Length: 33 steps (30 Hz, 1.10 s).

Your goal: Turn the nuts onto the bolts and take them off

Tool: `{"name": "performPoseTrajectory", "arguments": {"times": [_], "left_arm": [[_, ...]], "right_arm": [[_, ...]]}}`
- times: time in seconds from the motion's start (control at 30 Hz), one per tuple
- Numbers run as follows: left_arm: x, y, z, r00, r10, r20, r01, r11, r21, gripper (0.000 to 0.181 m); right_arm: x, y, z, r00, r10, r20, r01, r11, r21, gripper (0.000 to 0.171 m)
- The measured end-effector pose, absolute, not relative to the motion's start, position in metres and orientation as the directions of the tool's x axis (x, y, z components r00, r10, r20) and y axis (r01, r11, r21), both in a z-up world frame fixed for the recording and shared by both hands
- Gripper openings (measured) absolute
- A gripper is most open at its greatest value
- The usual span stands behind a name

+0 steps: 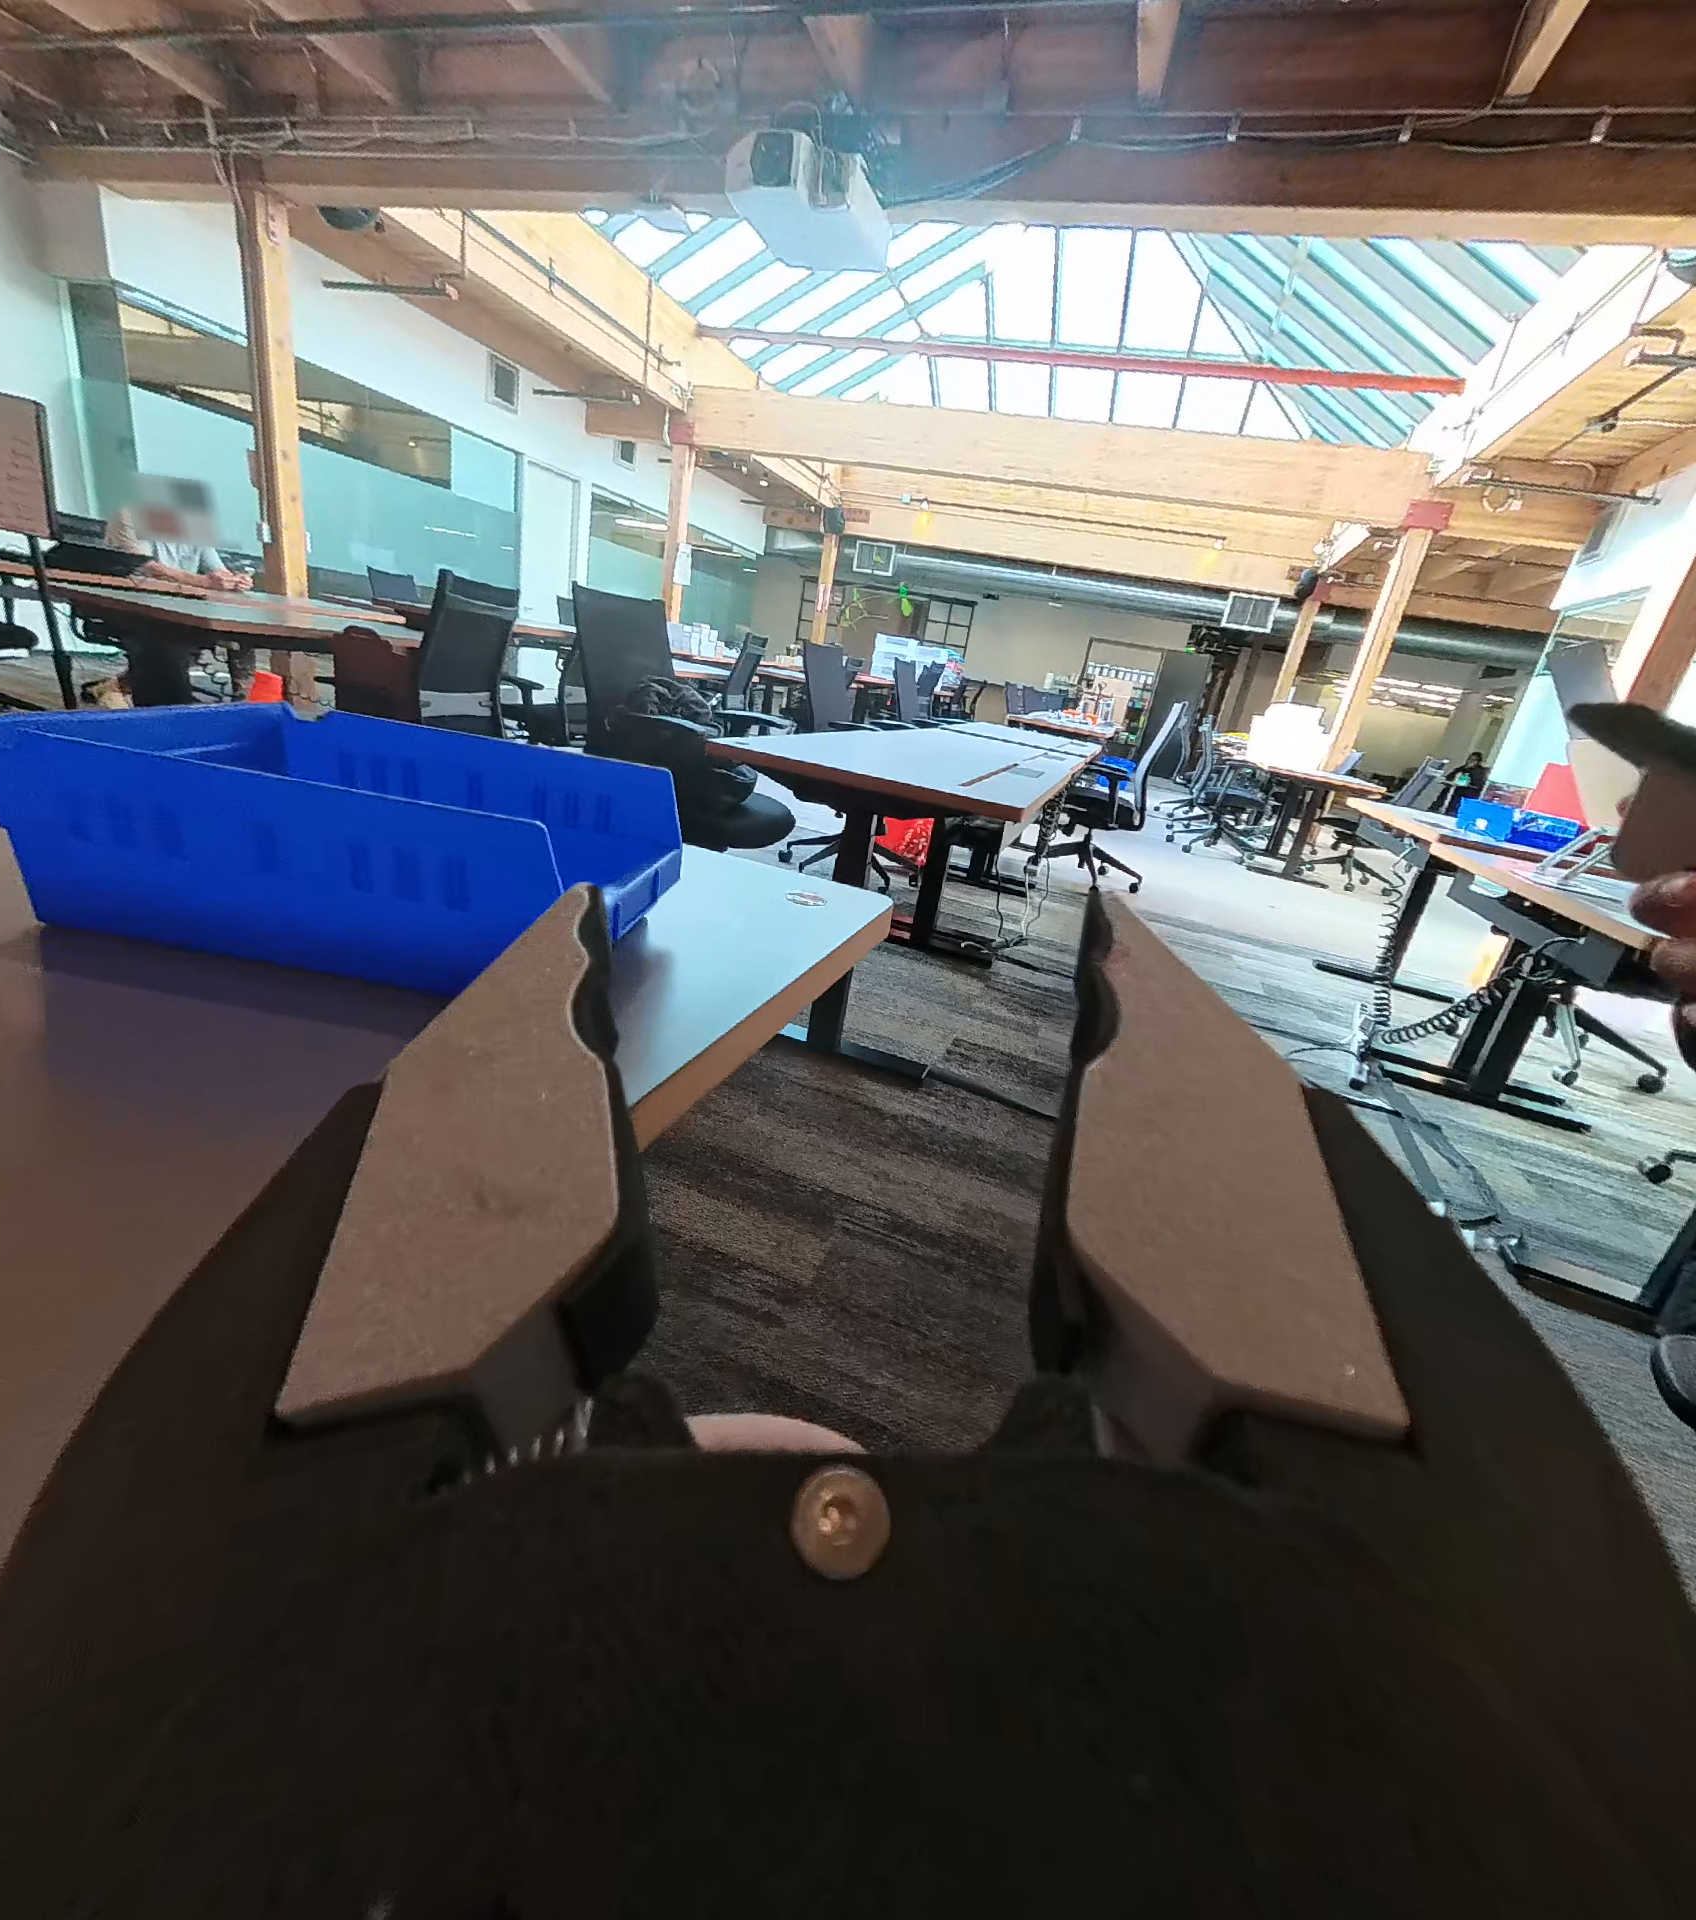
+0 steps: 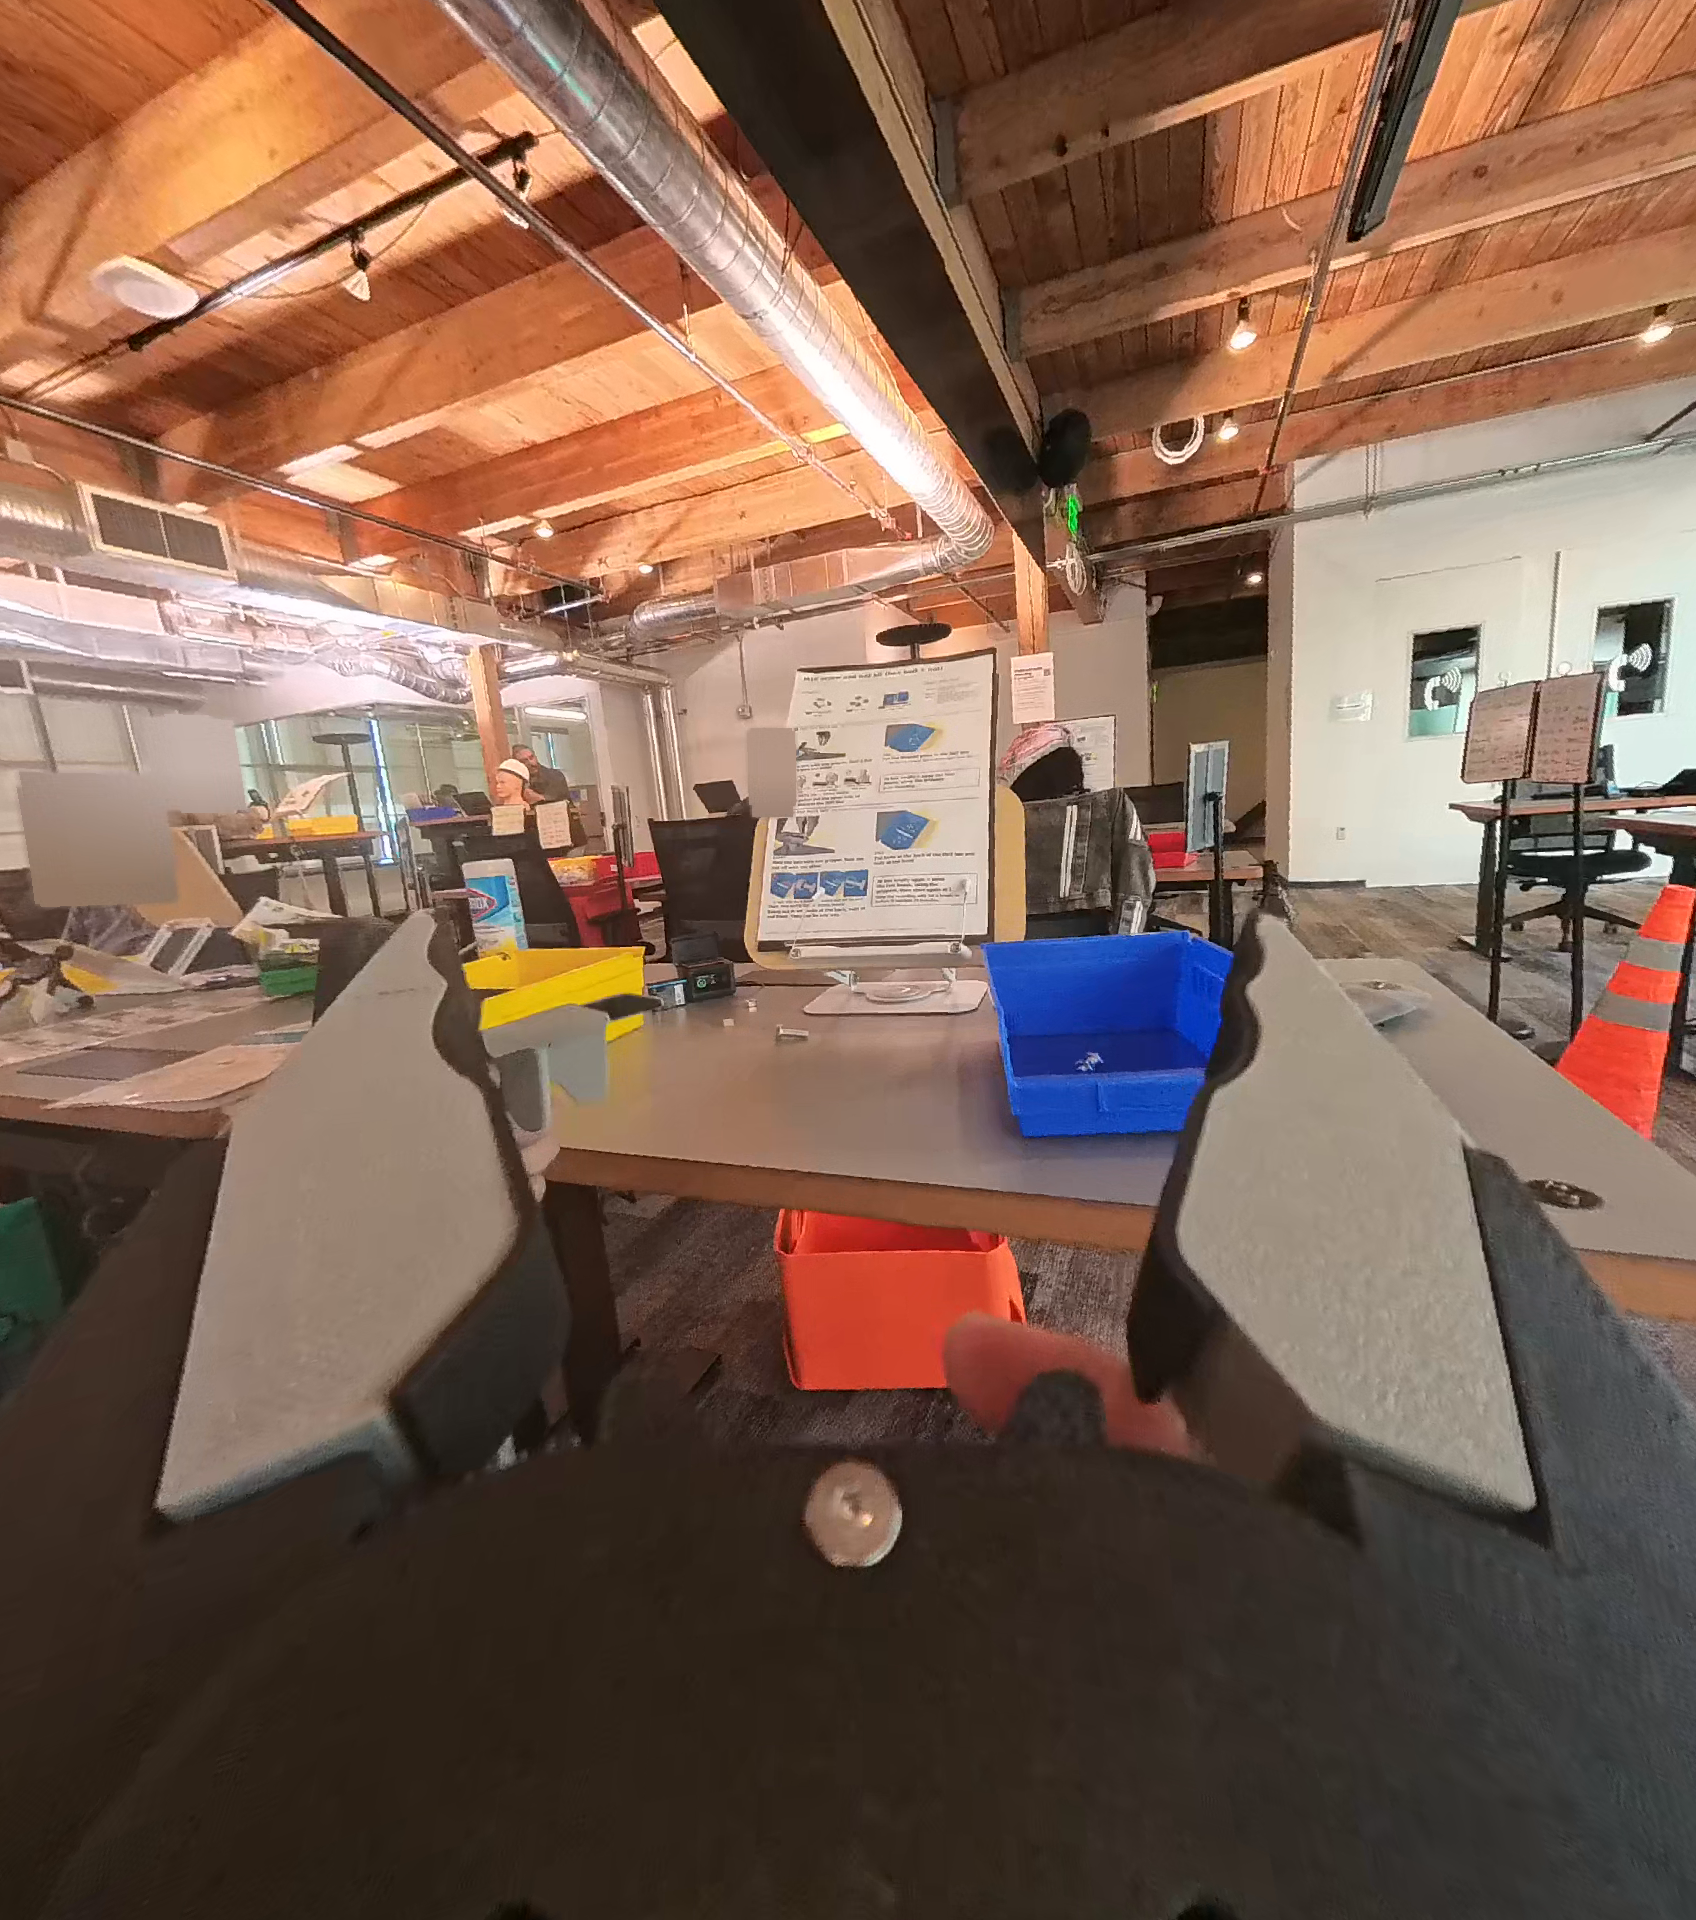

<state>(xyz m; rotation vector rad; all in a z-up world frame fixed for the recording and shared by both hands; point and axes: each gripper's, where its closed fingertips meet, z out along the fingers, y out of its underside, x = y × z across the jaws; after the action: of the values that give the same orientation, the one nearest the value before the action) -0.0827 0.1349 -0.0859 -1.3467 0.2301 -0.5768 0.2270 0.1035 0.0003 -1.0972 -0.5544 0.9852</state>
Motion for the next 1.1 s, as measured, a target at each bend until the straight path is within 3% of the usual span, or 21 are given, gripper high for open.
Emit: {"name": "performPoseTrajectory", "arguments": {"times": [0.5, 0.67, 0.93, 1.1], "left_arm": [[-0.120, 0.097, -0.048, 0.885, -0.427, 0.187, 0.279, 0.164, -0.946, 0.086], [-0.121, 0.090, -0.047, 0.881, -0.431, 0.194, 0.292, 0.176, -0.940, 0.077], [-0.107, 0.110, -0.119, 0.898, -0.345, 0.272, 0.292, 0.007, -0.956, 0.076], [-0.111, 0.098, -0.182, 0.924, -0.252, 0.288, 0.276, -0.081, -0.958, 0.072]], "right_arm": [[0.265, 0.097, 0.008, 0.512, 0.854, -0.097, -0.334, 0.093, -0.938, 0.139], [0.251, 0.094, -0.004, 0.488, 0.867, -0.100, -0.299, 0.059, -0.953, 0.138], [0.166, 0.091, -0.059, 0.307, 0.941, -0.140, -0.145, -0.099, -0.984, 0.133], [0.074, 0.093, -0.133, 0.141, 0.969, -0.203, 0.084, -0.216, -0.973, 0.131]]}}
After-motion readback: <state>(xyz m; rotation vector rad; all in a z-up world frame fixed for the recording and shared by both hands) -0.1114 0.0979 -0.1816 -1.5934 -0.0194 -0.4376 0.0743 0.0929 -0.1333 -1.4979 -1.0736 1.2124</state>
